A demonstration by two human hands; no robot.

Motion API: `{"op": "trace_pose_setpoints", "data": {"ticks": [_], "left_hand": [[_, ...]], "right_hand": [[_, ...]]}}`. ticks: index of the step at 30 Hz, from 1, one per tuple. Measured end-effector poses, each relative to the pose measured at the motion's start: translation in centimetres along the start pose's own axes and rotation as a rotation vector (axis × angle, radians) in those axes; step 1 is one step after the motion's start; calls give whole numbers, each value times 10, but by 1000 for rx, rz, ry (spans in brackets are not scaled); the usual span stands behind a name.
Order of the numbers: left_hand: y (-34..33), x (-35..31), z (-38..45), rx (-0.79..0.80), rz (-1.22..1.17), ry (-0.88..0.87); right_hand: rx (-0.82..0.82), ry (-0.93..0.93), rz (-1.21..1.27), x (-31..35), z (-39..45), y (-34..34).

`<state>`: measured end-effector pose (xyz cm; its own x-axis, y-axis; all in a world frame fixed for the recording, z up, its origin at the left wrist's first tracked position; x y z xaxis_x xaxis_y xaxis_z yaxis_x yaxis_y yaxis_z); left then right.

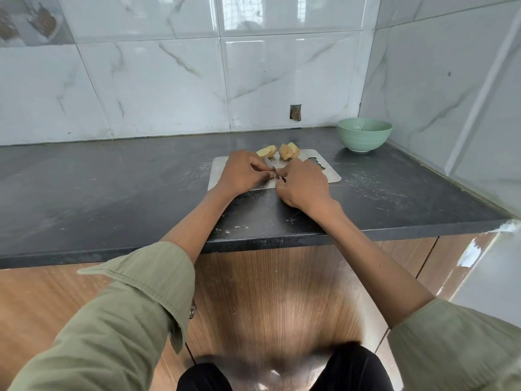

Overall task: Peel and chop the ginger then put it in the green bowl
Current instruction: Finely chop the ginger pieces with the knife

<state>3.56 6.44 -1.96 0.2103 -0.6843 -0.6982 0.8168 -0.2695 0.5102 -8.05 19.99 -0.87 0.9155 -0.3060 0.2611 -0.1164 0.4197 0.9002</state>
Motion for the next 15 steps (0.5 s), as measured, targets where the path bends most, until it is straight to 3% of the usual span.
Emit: {"op": "trace_pose_setpoints", "data": {"ticks": [15], "left_hand": [[1, -2, -1, -25, 13, 50]], "right_hand": [[-105, 15, 74, -8, -15, -1]]}}
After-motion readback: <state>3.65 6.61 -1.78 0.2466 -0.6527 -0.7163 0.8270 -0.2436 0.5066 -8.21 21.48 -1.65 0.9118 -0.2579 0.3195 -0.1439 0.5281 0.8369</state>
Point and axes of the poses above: each hand's wrist, its own z-axis towards the middle knuckle, its own y-axis out of the back of the hand, x = y × z, the point moved 3 cm from there along z, towards the middle knuckle, and after that the axes turned 10 degrees about -z, right-handed, at the moved point
